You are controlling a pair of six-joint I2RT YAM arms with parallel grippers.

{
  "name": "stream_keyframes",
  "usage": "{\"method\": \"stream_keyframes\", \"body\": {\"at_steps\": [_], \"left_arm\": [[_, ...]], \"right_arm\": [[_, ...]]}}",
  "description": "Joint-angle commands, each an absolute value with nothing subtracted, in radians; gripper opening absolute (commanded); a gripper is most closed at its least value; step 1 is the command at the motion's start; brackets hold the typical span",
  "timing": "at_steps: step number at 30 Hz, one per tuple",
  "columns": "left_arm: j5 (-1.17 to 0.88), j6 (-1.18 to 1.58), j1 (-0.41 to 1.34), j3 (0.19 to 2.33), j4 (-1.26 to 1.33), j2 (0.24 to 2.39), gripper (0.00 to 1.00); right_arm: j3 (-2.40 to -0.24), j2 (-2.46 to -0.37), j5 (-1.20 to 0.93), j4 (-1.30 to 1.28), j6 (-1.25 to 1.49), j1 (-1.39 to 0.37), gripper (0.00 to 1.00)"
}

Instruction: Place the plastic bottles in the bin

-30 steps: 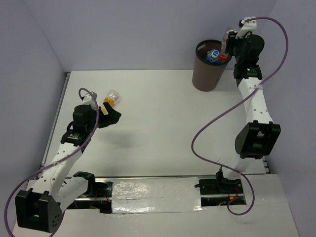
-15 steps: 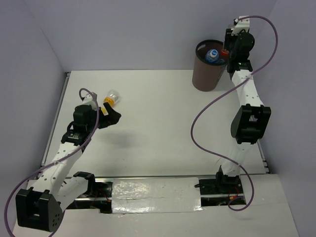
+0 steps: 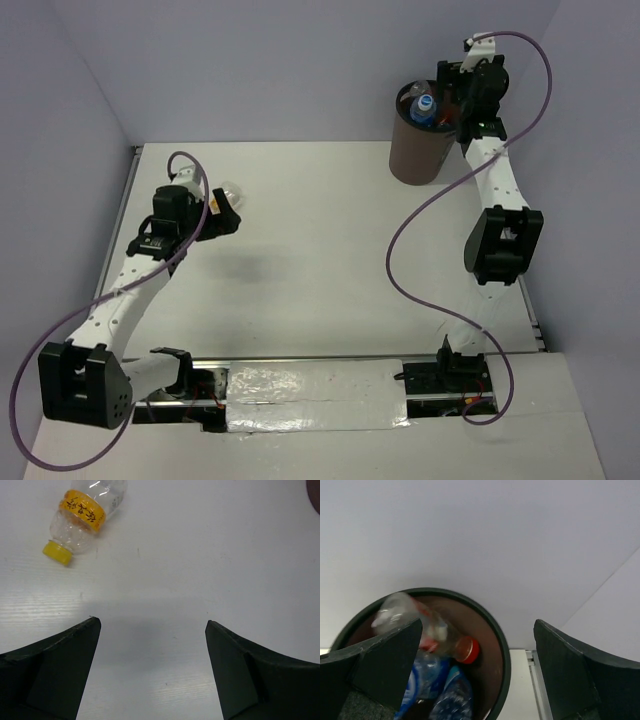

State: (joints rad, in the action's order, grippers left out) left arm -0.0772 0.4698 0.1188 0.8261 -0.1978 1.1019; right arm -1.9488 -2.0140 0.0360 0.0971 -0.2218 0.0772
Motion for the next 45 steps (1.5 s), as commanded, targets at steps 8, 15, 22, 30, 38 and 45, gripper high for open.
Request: {"method": "stream_keyframes", "body": {"at_steps": [8, 15, 22, 30, 38, 45], "left_arm": [[-0.005, 0.298, 0.048, 1.029, -0.308, 1.331, 0.99], [0.038, 0.169, 0.031, 1.207, -0.325, 1.616, 0.99], [0.021, 0.063, 0.025, 1.388, -0.302, 1.87, 0.99], [0.014, 0.026, 0.015, 1.465, -0.302, 2.04, 0.81], [-0.125, 0.078, 0.011, 1.37, -0.239, 1.982, 0.54], [-0.496, 0.277, 0.011, 1.174, -0.057, 1.764, 0.42]], "right_arm": [[-1.76, -1.669, -0.791, -0.218, -0.225, 0.126, 1.0], [-1.45, -1.452, -1.092, -0.406, -0.377, 0.112, 1.0], [-1.306, -1.353, -1.126, -0.586, -0.526, 0.114, 1.0], [-1.224, -1.315, -1.135, -0.6, -0.493, 0.107, 1.0], [-1.213, -1.342, -1.095, -0.611, -0.427, 0.011, 0.99], [-1.209, -1.403, -0.936, -0.41, 0.062, -0.12, 0.97]]}}
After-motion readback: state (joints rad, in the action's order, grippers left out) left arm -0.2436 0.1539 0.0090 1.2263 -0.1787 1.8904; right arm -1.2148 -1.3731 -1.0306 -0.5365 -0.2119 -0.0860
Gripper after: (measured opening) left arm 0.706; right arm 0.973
